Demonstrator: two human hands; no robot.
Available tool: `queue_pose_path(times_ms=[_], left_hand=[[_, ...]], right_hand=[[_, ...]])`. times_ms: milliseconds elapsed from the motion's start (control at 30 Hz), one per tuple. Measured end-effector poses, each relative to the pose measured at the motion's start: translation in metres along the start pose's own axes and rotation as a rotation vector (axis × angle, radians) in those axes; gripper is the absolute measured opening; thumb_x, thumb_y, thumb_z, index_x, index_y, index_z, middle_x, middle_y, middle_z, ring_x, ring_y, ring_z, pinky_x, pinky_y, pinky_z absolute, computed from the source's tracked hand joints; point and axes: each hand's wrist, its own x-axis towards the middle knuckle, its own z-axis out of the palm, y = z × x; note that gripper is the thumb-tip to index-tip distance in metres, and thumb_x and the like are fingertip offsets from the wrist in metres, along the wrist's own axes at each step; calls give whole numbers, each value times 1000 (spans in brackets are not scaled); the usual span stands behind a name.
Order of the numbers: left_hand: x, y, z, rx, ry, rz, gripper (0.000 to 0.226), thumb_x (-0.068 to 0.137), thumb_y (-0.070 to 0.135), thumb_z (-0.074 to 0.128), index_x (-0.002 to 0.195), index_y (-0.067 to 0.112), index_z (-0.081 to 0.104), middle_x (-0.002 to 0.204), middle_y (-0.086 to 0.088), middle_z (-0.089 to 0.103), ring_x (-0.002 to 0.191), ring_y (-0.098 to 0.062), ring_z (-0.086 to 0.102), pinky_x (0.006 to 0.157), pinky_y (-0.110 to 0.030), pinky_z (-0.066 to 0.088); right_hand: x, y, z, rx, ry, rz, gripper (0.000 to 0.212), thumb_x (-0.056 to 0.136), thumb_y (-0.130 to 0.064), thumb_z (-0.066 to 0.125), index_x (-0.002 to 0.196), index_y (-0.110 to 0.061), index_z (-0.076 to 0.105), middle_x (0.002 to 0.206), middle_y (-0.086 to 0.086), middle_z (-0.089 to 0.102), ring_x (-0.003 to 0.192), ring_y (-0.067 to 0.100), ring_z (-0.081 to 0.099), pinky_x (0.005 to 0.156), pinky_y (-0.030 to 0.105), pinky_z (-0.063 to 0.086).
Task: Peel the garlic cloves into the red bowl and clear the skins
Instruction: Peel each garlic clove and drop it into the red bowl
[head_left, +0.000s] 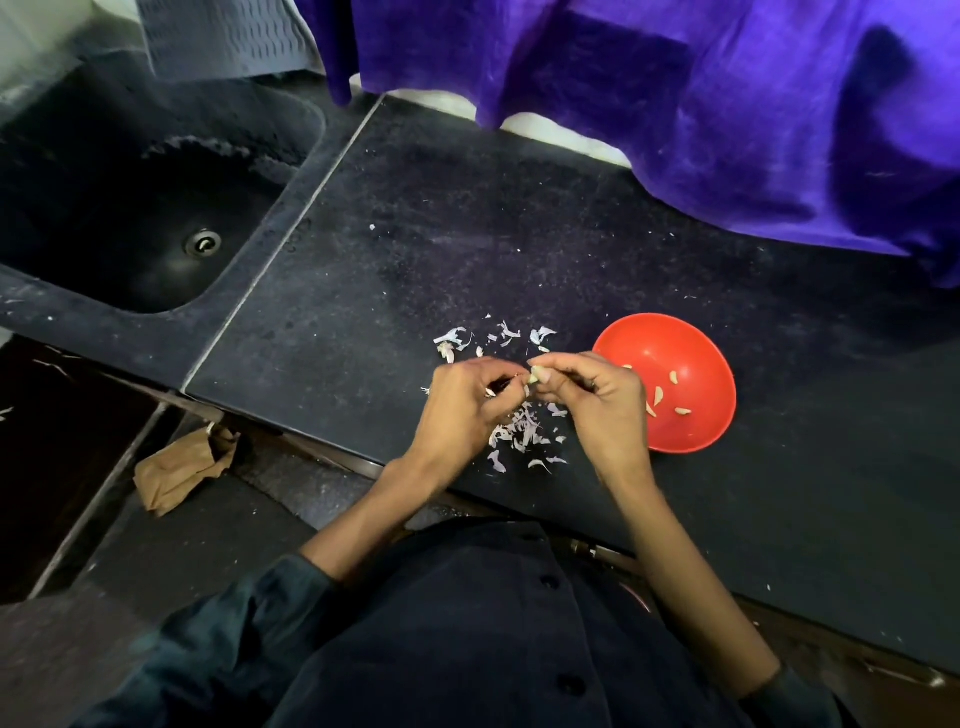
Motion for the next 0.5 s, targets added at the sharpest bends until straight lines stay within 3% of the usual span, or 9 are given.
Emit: queue_pose_path(times_ms=[133,267,367,500], left_hand=[[2,3,-3,-346,-71,-224,16,93,3,60,87,11,73,71,-6,65,56,-8,61,51,-27,57],[2,10,-8,-625,-143,-374,14,95,0,55,95,-2,69,80,-14,64,65,-11,59,48,-23,55],[1,9,-9,-663,-145,-369,15,95,1,54,93,0,69,74,-7,65,64,-10,60,47,-24,55],[0,2,-9,-513,-113,-249,14,95,3,56,93,6,70,72,4,68,65,-8,61,48,-26,56]], right_hand=[[1,-6,-3,122,-75,58,18,86,5,64,92,-11,73,89,12,69,75,19,70,70,26,57],[-2,-10,-4,351,-176,161,13,84,-5,63,95,-7,71,82,9,72,73,22,70,70,29,57],[-4,-11,-4,436,-198,205,16,83,-9,63,95,-10,72,82,9,71,76,22,68,70,28,56],[-4,-11,-3,378,-185,190,20,81,-11,67,100,-8,71,89,8,71,85,21,67,75,29,57]])
